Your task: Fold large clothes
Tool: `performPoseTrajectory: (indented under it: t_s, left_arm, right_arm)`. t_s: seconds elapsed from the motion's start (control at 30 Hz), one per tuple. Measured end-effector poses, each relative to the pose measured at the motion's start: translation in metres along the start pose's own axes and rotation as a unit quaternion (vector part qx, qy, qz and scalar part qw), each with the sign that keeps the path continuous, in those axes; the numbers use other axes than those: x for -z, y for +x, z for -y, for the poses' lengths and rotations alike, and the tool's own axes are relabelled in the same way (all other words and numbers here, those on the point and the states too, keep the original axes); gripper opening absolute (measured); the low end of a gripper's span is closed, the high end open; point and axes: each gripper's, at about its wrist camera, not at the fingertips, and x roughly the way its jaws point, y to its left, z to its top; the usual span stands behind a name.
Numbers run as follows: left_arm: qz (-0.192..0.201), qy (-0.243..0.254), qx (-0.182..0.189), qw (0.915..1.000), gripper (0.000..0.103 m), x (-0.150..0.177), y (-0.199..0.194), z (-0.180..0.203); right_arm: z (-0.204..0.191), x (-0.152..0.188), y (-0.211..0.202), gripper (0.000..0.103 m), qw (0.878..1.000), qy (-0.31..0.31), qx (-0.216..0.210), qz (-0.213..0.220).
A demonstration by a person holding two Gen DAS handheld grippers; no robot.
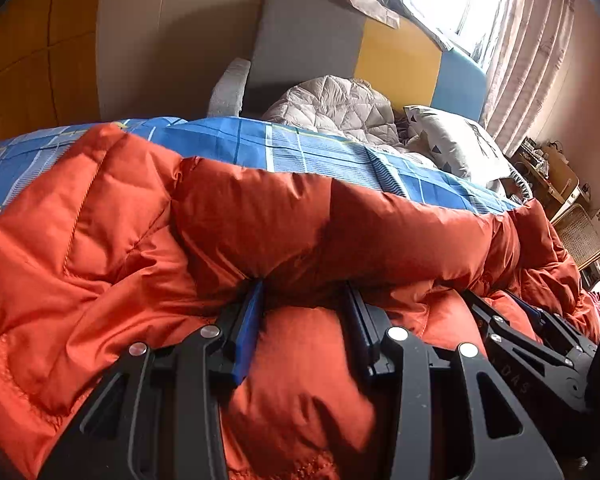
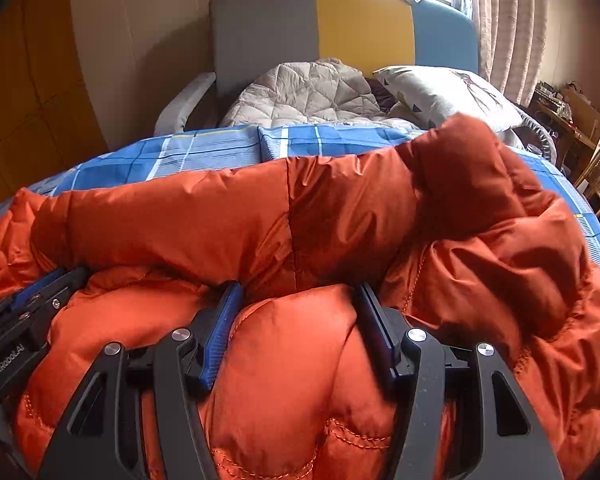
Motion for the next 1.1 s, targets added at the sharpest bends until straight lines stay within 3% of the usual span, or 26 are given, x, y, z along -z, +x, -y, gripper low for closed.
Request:
performPoseTrajectory:
  t_s: [0.23,0.4,0.53,0.67,0.9,0.93,1.1]
  left_arm:
    - [-0.002,0.001,-0.001,1.0,0.04,0.004,0.006,-0.001]
    - [-0.005,0.005,0.0,1.0,0.04,0.004,0.004,-0.002]
    - [-0.015,0.014,-0.001,0.9998,0.04,-0.001,0.002,0.001]
    - [-0.015,0.029,-0.007,0.9994,0.042,-0.002,-0.008,0.004]
    - [0.001,0.035,-0.007,0.9994,0.042,0.001,-0.036,-0.001]
    - [0.004,0.037,-0.01,0.9993,0.042,0.002,-0.039,-0.001]
    - [0.006,0.037,-0.012,0.9992,0.043,0.007,-0.05,-0.008]
  right_arm:
    - [0.0,0.004,0.01,0.058,1.0,0.002,-0.004,-0.006]
    - [0.006,-0.008,0.002,0.065,0.999,-0.003,-0.026,-0.047]
    - [0.032,-0.026,-0.028,0.076,0.998,0.019,-0.041,-0.037]
    - [0.078,-0.044,-0.044,0.077,0.997,0.066,-0.026,-0.031]
    - [0.155,-0.032,-0.029,0.077,0.986,0.127,-0.013,-0.102]
    - [0.159,-0.028,-0.027,0.082,0.986,0.127,-0.014,-0.111]
    - [0.172,-0.008,-0.011,0.087,0.974,0.149,-0.055,-0.16]
